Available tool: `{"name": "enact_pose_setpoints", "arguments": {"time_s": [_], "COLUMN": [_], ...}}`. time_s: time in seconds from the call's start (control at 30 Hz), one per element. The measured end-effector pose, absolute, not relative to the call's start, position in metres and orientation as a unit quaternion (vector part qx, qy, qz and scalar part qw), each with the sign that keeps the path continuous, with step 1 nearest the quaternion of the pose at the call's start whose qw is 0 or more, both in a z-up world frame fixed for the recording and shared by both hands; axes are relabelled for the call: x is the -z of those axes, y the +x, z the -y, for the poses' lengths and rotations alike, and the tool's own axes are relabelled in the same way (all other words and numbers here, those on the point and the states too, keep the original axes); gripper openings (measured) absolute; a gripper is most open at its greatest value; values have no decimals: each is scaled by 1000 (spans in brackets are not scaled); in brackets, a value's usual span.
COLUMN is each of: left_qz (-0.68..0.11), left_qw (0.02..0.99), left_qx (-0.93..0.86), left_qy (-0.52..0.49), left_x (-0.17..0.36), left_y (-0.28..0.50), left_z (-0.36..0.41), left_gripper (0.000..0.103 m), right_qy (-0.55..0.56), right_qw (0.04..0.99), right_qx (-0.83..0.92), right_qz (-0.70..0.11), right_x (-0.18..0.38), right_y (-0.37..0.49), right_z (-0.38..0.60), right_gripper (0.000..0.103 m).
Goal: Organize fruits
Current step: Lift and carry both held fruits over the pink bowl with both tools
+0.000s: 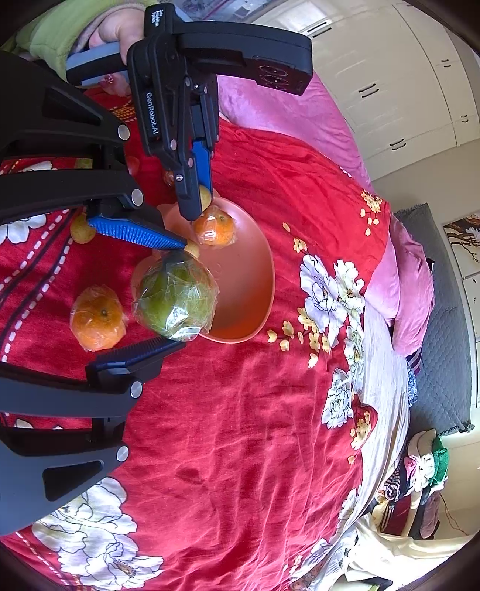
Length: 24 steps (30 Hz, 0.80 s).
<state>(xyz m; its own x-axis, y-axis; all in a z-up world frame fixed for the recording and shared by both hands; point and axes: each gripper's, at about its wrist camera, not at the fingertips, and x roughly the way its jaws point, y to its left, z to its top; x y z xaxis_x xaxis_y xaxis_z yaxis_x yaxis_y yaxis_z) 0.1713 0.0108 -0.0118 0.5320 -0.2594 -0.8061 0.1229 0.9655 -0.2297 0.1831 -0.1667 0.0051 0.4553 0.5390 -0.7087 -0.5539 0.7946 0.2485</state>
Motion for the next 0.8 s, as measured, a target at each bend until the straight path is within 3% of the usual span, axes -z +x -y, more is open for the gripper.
{"name": "enact_pose_setpoints", "arguments": {"time_s": [0.8], "left_qz": [-478], "left_qw": [872], "left_qx": [86], "left_qy": [-65], "left_x": [25], "left_y": [194], "left_z": [-26], "left_gripper": [20], "right_qy": [-49], "right_qw": [842], "right_qx": [-335], "right_qz": [-420], "right_x": [6], "right_y": [211], "right_z": [136], "right_gripper": [47]}}
